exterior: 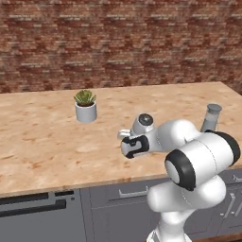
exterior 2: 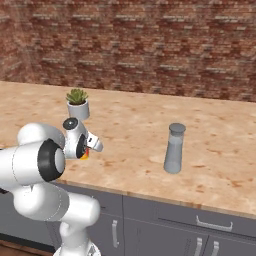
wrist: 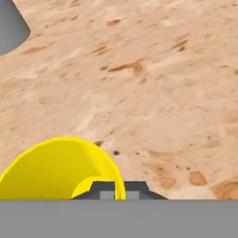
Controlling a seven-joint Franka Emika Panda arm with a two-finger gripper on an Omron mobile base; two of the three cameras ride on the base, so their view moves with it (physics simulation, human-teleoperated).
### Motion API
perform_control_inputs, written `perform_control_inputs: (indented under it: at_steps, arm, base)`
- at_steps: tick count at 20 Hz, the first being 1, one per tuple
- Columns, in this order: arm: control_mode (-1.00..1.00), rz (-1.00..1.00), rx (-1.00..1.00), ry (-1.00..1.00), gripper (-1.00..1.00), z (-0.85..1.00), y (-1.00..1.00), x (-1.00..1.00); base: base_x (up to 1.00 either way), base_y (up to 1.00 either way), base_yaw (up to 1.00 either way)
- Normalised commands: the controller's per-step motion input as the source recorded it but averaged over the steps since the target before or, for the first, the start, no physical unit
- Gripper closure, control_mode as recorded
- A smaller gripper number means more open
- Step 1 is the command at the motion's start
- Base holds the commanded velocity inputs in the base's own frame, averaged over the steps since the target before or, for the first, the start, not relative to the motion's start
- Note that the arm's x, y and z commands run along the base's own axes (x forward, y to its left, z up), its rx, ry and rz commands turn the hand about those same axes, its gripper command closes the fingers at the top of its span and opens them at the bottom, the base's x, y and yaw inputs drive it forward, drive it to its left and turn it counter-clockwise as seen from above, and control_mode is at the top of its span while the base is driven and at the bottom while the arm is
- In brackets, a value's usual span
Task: Place the pitcher and cup on the dining counter for serving.
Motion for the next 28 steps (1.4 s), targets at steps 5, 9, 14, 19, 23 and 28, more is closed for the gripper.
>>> perform_control_inputs:
  at_steps: [5,9,14,19,23,28]
  arm:
    - [-1.00,0.00,-0.06,0.00,1.00,-0.21,0.06,0.00]
    - [-1.00,0.00,-0.10,0.00,1.00,-0.24,0.17,0.00]
    - [-1.00,0.00,-0.07,0.00,1.00,-0.29,0.16,0.00]
    - [-1.00,0.00,0.00,0.01,-1.00,-0.04,0.01,0.00]
    - [-1.00,0.00,0.00,-0.01,-1.00,0.11,0.00,-0.04]
    - [-1.00,0.00,0.00,-0.08,-1.00,0.69,0.00,-0.14]
  base:
    - [0.00,0.00,0.00]
    - [0.00,0.00,0.00]
    - [0.00,0.00,0.00]
    - [0.00,0.00,0.00]
    - [0.00,0.00,0.00]
    - [0.00,0.00,0.00]
